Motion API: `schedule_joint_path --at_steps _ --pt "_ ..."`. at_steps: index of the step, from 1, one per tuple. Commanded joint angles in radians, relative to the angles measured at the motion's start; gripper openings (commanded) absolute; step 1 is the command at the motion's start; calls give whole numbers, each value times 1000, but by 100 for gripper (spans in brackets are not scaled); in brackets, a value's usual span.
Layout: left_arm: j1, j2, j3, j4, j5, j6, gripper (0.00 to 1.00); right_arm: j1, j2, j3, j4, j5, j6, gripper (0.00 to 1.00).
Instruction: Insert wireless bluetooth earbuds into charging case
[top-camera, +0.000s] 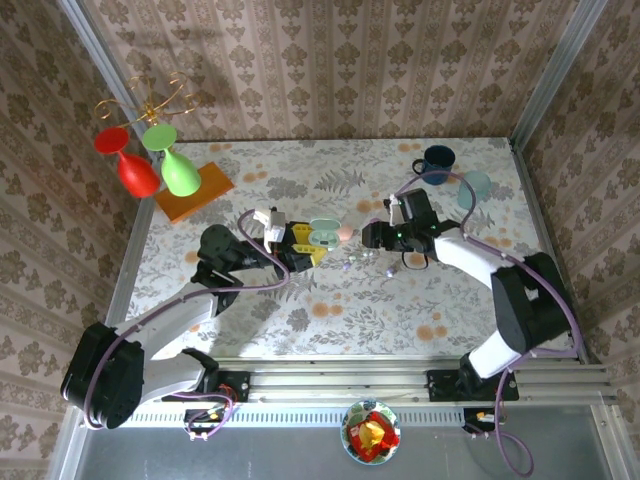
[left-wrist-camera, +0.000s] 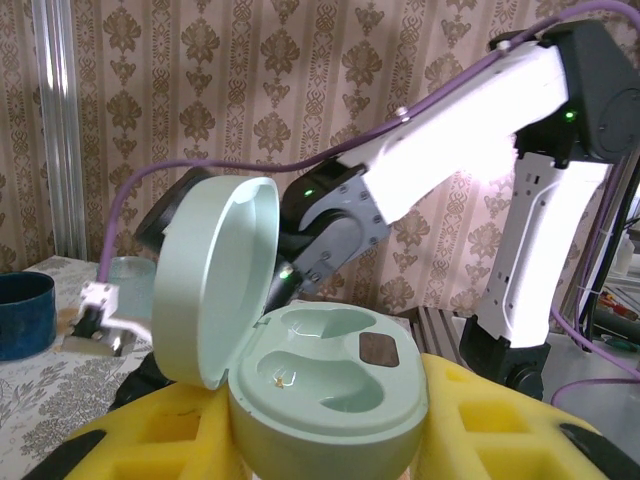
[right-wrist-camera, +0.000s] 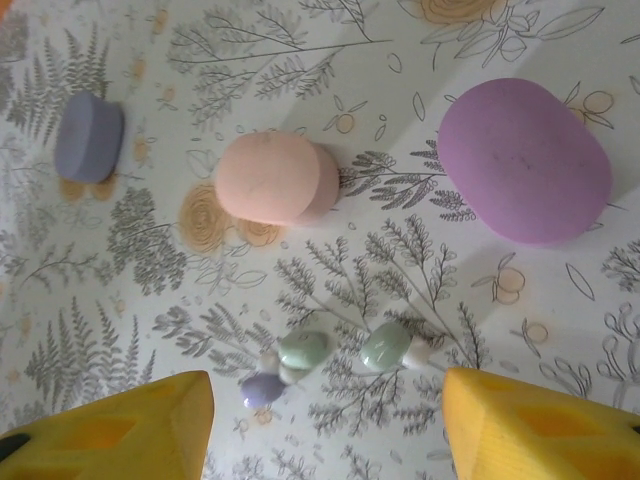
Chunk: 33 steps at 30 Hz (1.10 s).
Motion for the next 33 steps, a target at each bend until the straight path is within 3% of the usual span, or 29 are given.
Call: schedule_joint_path --at_steps 1,14,33 --pt "10 -19 -3 54 1 -11 36 -9 81 50 15 -59 6 63" --pt "9 -63 -7 -1 -50 23 34 -9 231 63 88 -105 19 62" --pt "9 -55 -6 -5 -34 37 34 -5 133 -85 120 -191 52 60"
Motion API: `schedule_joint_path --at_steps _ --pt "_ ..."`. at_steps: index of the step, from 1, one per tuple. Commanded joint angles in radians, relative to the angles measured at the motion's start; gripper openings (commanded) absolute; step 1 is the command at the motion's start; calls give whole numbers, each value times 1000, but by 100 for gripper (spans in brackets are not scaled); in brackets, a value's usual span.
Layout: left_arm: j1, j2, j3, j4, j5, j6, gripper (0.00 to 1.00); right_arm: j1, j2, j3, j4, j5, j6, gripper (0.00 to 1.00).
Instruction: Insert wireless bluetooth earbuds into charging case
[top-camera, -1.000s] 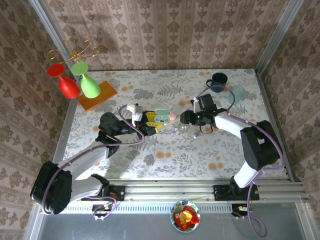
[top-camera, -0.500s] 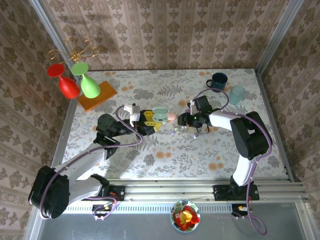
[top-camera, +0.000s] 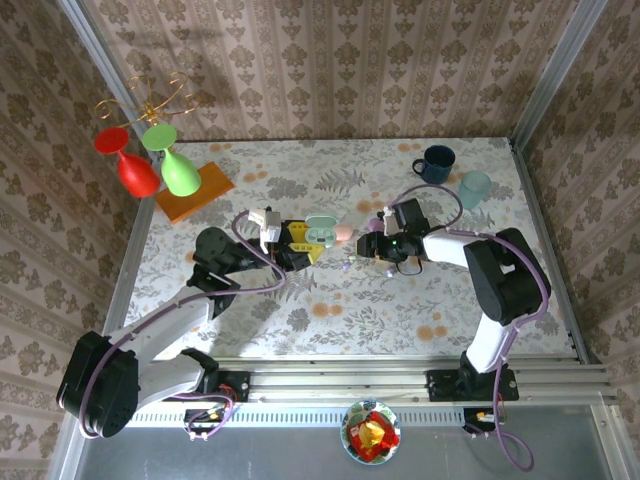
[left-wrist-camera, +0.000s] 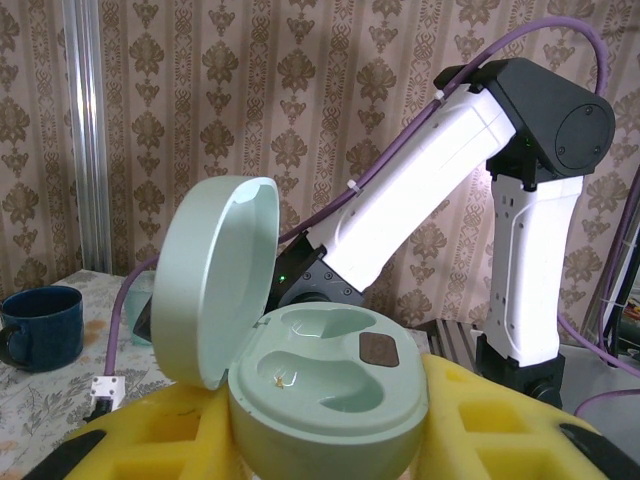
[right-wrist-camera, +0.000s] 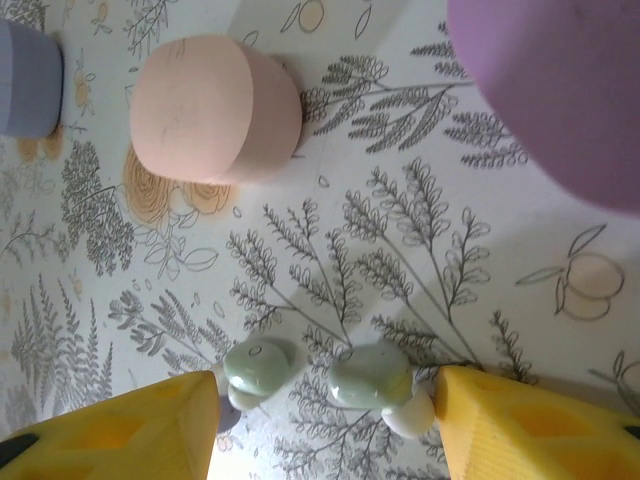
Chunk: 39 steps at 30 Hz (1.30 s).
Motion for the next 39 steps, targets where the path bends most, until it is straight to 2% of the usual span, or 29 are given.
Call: schedule_joint_path --at_steps 1,13,21,28,39 --pt "8 -4 1 20 14 23 34 8 -38 -35 -30 -46 23 60" --pt "7 19 4 49 23 12 34 37 -60 -44 5 -99 -8 61" --pt "7 18 2 46 19 12 33 7 -162 -77 -9 4 1 57" --pt "7 23 6 45 22 15 33 -38 -53 16 -40 -27 17 47" --pt "7 25 -1 57 31 11 33 -39 101 89 -35 -107 12 43"
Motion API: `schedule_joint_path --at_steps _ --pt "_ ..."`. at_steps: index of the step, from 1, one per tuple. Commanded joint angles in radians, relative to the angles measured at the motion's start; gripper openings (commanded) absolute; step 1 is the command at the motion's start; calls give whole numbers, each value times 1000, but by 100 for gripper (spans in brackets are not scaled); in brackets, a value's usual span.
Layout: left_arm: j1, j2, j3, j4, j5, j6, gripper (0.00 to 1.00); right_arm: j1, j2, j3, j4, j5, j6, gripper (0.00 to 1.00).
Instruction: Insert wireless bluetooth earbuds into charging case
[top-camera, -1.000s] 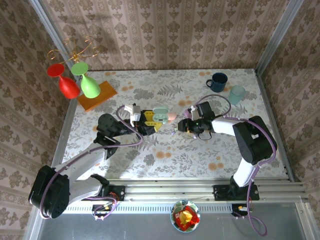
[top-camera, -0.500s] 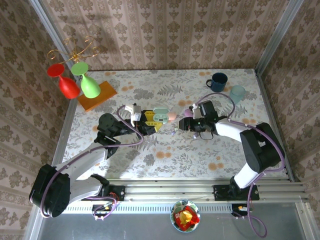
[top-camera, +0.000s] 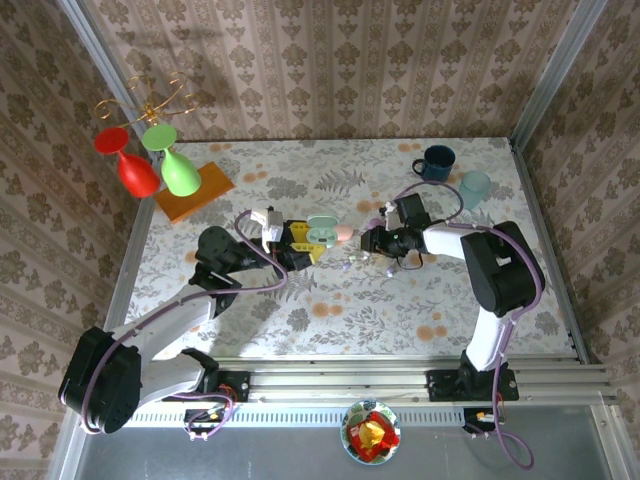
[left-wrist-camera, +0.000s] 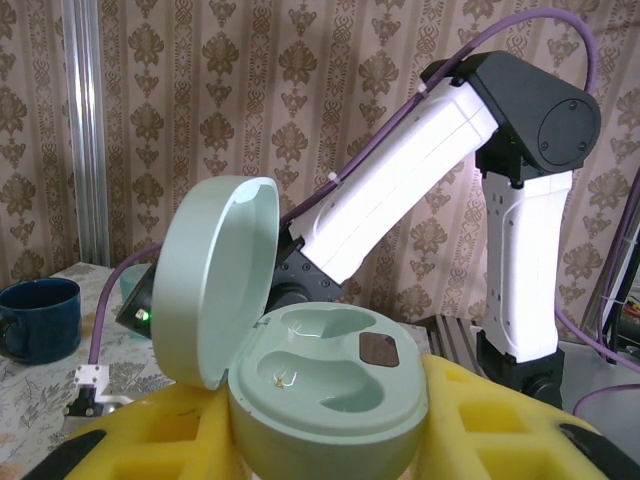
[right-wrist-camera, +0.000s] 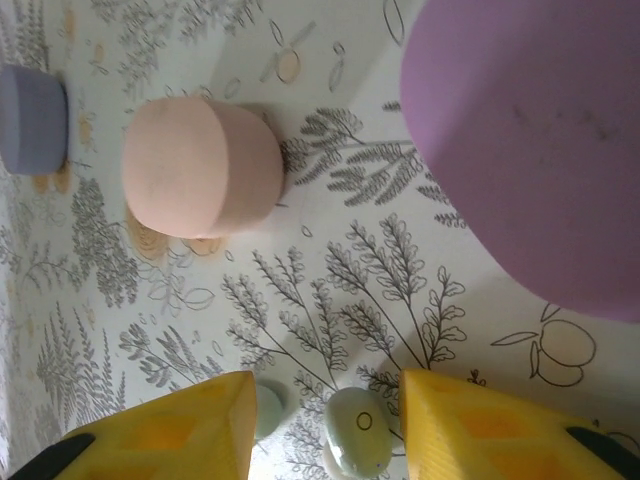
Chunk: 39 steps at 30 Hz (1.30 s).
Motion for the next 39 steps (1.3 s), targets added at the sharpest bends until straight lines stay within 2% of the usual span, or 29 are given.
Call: schedule_joint_path --at_steps 1,4,8,16,26,32,35,39 --pt "7 2 0 48 26 14 33 2 26 13 -20 -52 -10 43" --pt "6 7 2 53 25 15 33 2 26 9 -34 -52 -19 42" --pt "6 17 6 61 31 11 33 2 11 -10 -23 -63 -10 36" --pt "6 27 3 91 41 1 33 10 18 2 -58 -63 -27 35" --pt "6 21 0 91 40 -2 32 26 50 36 -134 -21 -56 27" --pt "6 20 -1 85 39 2 32 33 54 51 -157 17 -47 18" --pt "6 20 -3 67 21 26 32 35 24 47 -160 44 -26 19" --pt "3 4 -3 -16 -73 112 31 36 -51 25 -179 123 6 19"
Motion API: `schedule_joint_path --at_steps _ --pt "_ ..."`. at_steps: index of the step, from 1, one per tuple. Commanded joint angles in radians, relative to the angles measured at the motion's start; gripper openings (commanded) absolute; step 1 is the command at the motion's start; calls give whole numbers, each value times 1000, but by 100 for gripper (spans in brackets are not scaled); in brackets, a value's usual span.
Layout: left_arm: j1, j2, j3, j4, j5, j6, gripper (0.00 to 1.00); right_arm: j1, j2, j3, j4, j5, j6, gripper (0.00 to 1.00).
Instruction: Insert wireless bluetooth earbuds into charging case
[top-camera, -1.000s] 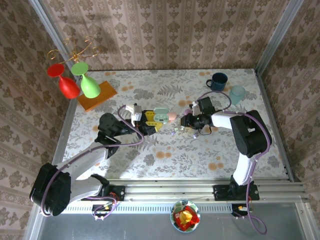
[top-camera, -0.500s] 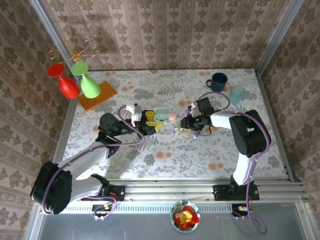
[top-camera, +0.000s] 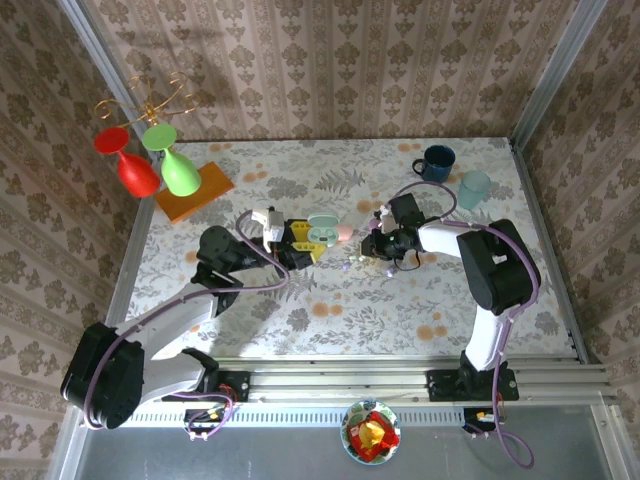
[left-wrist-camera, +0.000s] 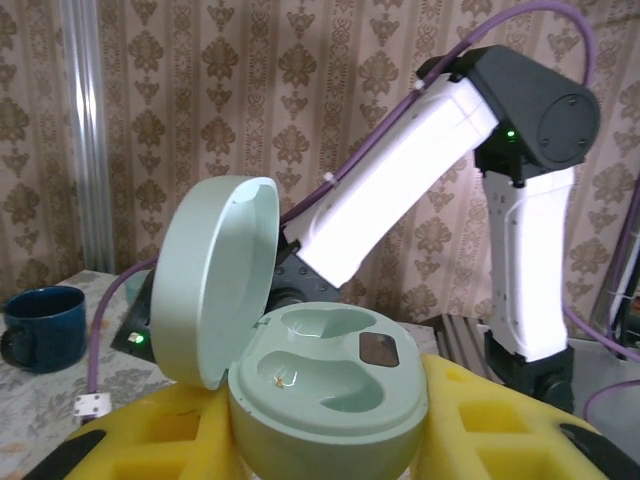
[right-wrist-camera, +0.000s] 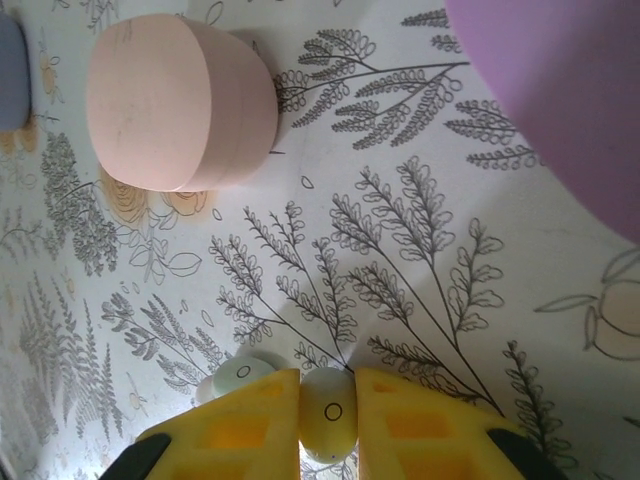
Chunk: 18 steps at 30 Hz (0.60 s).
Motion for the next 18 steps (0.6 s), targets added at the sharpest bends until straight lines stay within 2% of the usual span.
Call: schedule_joint_path --at_steps 1,6,11,16,18 --pt "0 -26 -5 -58 -83 102 31 6 -79 -28 -66 116 37 19" --pt "-15 -35 -21 -95 -214 215 31 8 -212 -90 -96 226 105 20" --pt "-18 -10 -9 -94 -260 241 30 27 -354 -120 -182 325 134 19" --pt "-20 21 -3 -82 -260 245 29 54 -494 -99 -294 395 125 19" --pt "-20 33 -5 -74 -300 249 29 73 -544 -88 -326 447 125 19"
